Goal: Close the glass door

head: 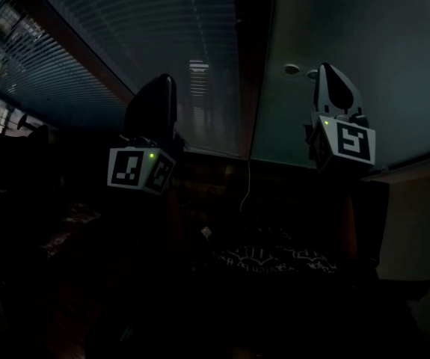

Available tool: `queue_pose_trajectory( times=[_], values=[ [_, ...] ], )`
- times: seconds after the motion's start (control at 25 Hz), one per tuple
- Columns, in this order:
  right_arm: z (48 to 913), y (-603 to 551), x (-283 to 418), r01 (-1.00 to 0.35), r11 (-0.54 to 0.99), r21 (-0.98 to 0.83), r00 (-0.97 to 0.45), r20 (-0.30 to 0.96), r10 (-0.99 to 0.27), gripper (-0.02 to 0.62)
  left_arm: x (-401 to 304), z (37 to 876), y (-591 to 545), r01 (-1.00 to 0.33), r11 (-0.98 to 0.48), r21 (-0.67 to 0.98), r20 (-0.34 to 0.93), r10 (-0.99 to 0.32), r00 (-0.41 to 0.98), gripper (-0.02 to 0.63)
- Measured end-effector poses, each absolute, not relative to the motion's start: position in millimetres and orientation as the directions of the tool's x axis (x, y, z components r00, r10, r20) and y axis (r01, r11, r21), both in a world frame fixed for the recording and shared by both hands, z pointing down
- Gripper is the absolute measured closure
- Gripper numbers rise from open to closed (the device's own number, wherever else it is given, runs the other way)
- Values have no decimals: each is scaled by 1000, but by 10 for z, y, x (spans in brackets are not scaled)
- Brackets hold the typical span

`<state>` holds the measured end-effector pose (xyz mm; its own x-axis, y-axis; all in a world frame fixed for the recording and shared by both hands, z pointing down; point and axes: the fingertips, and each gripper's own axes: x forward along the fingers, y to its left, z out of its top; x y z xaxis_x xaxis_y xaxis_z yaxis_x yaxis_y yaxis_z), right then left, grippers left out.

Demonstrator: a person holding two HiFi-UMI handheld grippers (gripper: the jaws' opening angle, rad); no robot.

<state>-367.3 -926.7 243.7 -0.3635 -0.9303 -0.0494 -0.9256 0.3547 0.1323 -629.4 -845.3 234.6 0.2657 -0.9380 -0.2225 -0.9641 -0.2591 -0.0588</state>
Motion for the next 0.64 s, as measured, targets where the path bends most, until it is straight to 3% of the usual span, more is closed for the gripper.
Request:
queue_pose_trajectory(
  times=[0.64],
  values=[
    [2525,-9295,-3753,-915,372,155,-381,-28,-924,594,-6295,2340,-8436,-967,-245,-67,-216,-943,253,604]
  ],
)
